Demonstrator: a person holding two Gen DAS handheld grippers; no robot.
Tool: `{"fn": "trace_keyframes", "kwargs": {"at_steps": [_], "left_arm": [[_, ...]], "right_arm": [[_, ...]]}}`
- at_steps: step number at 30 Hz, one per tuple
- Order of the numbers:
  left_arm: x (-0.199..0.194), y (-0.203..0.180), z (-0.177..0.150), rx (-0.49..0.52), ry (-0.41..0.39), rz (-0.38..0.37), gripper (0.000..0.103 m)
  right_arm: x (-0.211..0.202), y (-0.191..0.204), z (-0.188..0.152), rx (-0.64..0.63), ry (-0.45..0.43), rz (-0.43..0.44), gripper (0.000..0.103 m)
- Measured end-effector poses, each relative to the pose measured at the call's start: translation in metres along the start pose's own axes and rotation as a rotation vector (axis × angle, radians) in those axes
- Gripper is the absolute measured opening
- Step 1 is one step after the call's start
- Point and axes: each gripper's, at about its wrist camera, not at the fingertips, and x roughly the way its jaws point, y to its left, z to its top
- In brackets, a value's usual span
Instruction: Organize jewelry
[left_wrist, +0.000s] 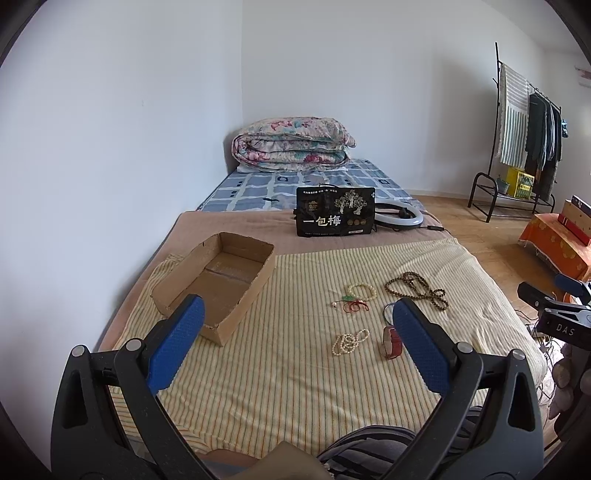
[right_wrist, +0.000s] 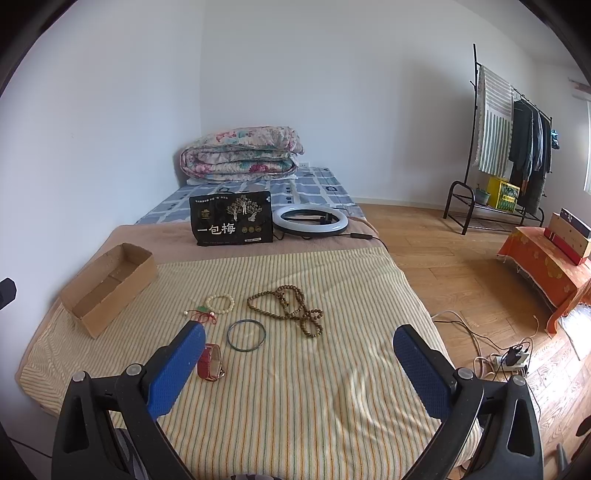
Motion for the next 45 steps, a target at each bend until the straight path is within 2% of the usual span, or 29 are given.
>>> {"fn": "trace_keyframes", "kwargs": {"at_steps": [45], "left_arm": [[-0.003, 0.000, -0.006, -0.007, 0.000, -0.007, 0.103]], "right_arm": [[0.001, 0.005, 0.000, -0.010, 0.014, 0.011, 0.103]]}}
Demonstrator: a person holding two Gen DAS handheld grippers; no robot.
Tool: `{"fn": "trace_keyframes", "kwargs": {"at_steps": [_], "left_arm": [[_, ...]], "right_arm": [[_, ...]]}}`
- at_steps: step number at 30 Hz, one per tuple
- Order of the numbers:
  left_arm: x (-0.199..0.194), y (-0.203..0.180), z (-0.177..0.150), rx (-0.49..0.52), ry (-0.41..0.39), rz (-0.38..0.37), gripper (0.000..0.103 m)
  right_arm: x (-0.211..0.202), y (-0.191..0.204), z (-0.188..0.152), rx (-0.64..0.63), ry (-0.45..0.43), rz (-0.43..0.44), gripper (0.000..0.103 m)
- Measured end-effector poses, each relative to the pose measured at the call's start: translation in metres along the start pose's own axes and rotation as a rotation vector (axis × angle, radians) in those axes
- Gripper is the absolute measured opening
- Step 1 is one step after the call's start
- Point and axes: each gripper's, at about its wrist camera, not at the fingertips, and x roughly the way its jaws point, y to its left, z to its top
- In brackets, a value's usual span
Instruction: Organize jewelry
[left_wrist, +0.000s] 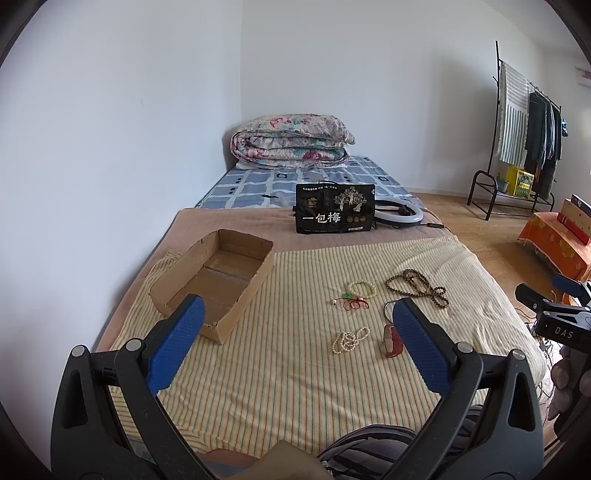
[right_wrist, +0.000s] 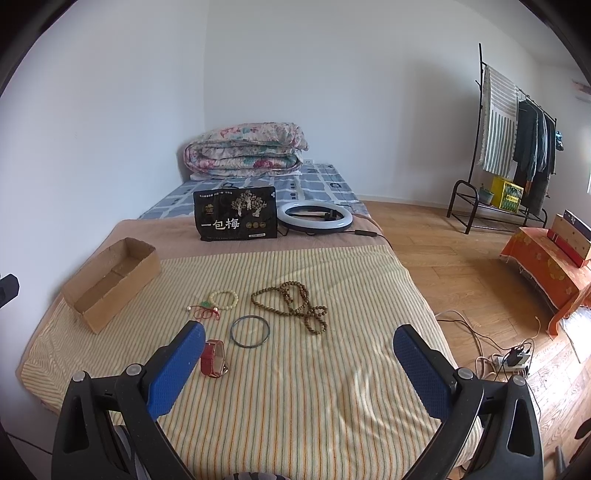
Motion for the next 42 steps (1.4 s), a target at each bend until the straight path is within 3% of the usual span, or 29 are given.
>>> {"fn": "trace_keyframes", "kwargs": {"at_steps": [20, 30, 35, 42], "left_arm": [[0.022, 0.008, -0.018, -0.006, 0.043, -0.004, 0.103], [0.060, 0.012, -0.019, 0.016, 0.105, -0.037, 0.103], [0.087, 0.012, -0.022, 0.026, 0.156, -0.097, 0.092], [0.125, 0.003, -0.037, 0.050, 0.256, -0.193, 0.076]], "right_arm": [[0.014, 0.003, -0.008, 0.000, 0.029, 0.012, 0.103], [0.039, 0.018, -0.017, -0.022, 0.068, 0.106, 0.103], [0.056, 0.035, -0.024, -0.057, 0.102, 0.154, 0.102], [0.088, 0.056, -0.034, -0.089, 0.183, 0.260, 0.094]]}}
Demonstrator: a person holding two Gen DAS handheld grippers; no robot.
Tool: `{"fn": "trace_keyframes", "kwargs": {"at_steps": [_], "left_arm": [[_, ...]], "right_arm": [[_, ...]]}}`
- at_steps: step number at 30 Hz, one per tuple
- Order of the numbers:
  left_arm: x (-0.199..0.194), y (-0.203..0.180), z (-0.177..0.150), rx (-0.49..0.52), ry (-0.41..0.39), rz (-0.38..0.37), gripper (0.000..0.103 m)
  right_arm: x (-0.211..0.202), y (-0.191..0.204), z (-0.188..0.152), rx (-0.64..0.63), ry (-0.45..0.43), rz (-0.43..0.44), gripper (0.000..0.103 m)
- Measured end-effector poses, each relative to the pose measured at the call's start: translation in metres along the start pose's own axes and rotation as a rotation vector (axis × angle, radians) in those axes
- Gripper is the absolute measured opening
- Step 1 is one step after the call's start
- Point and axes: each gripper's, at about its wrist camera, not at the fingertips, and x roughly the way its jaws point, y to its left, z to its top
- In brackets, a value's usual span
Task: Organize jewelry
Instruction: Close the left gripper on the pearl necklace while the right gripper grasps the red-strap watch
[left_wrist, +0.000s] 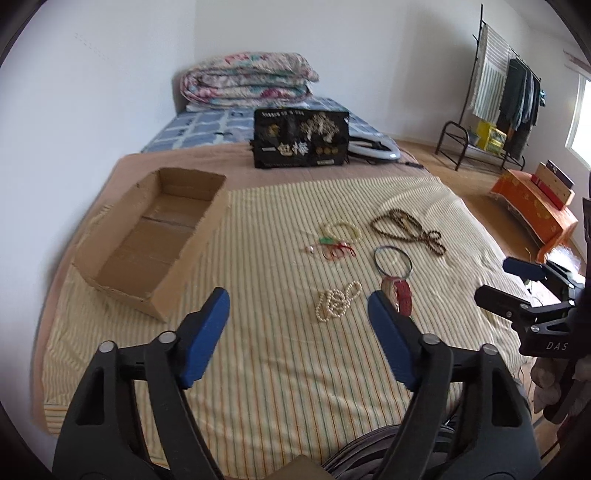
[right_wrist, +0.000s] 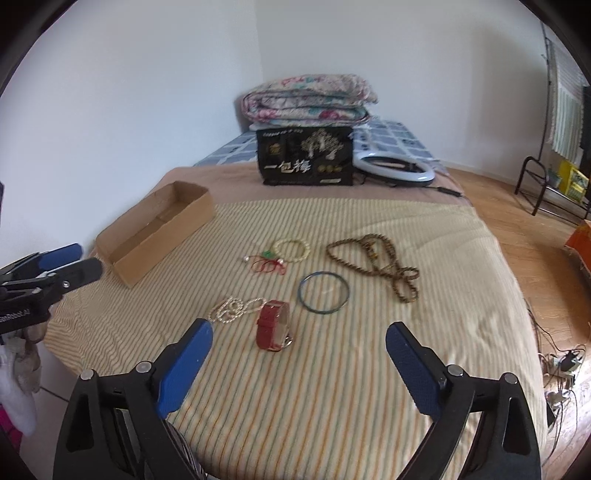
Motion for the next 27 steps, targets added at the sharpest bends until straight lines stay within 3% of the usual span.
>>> {"fn": "trace_keyframes", "kwargs": {"at_steps": [9, 15, 18, 27], "left_arm": [[0.046, 0.007, 0.000, 0.027, 0.091, -0.075, 0.063], [0.068, 0.004, -0.002, 0.077, 0.121, -0.125, 0.061], [0.083, 0.002, -0.004, 0.099, 0.153, -0.154, 0.054], [0.126, -0.009, -0.011, 0.118, 0.242, -0.217, 0.053]], "right_arm": [[0.030, 0.008, -0.001, -0.033, 0.088, 0.058, 0.090], [0.043, 0.011, 0.000, -0.046, 0.117, 0.074, 0.086], [0.057, 0.010, -0.002, -0.035, 0.140, 0.080, 0.079], [0.090, 0.022, -0.002, -0.073, 0.205, 0.072, 0.067]]}}
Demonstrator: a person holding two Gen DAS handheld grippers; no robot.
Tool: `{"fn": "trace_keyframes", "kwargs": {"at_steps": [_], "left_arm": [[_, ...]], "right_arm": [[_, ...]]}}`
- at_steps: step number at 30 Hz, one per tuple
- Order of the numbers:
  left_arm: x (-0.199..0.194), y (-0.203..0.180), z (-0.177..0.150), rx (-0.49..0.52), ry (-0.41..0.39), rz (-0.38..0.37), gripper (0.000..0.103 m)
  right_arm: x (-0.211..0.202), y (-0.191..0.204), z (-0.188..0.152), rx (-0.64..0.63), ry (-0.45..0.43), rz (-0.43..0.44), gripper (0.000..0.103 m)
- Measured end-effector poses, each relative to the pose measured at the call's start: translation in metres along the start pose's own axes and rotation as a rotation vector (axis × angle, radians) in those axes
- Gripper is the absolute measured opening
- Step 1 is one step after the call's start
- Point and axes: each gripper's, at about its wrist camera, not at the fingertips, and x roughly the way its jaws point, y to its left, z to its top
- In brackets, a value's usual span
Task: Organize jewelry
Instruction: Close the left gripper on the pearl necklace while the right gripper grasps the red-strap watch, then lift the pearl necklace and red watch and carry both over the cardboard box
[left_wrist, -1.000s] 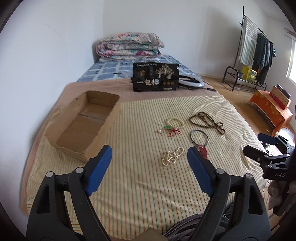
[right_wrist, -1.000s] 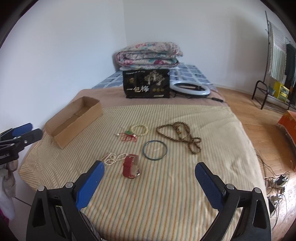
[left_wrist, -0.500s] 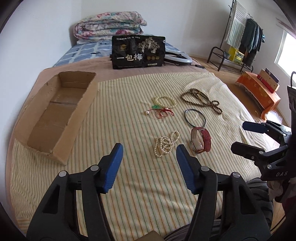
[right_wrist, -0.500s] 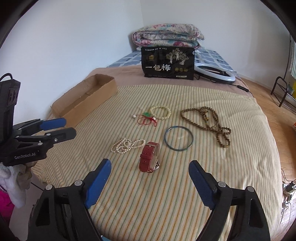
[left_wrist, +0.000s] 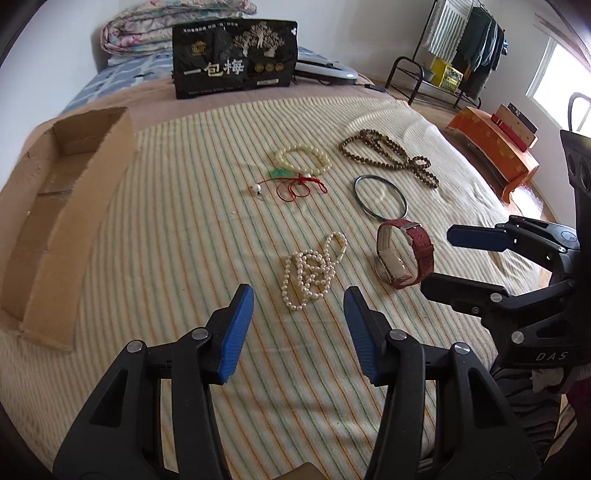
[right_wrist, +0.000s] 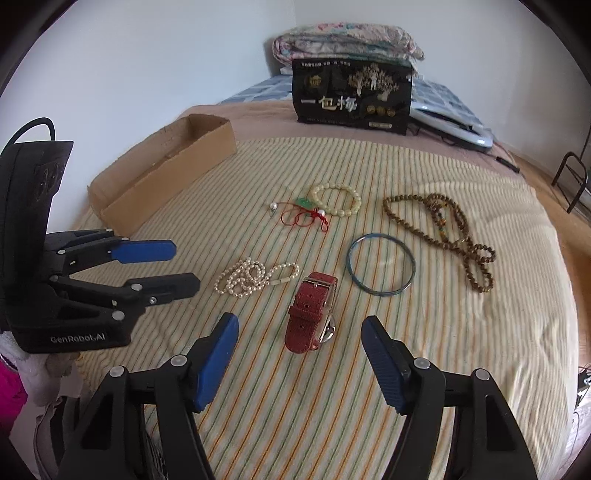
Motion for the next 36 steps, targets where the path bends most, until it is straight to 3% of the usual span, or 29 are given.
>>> {"fn": "trace_keyframes", "kwargs": {"at_steps": [16, 26, 30, 36], "left_arm": [[0.051, 0.001, 0.011, 0.026, 0.063, -0.006, 0.045], [0.054, -0.009, 0.010, 0.044, 0.056, -0.021, 0.006], [0.051, -0.009, 0.010, 0.036, 0.043, -0.016, 0.003], [0.030, 0.001, 0.017, -0.012, -0.009, -0.026, 0.002]], "right_arm": [[0.026, -0.019, 0.004, 0.118, 0.054, 0.006, 0.058], [0.032, -0.017, 0.003, 0.114, 0.080, 0.026, 0.032], [0.031, -0.018, 0.003, 0.122, 0.075, 0.040, 0.020], [0.025, -0.019, 0.003, 0.128, 0.055, 0.047, 0.019]]}}
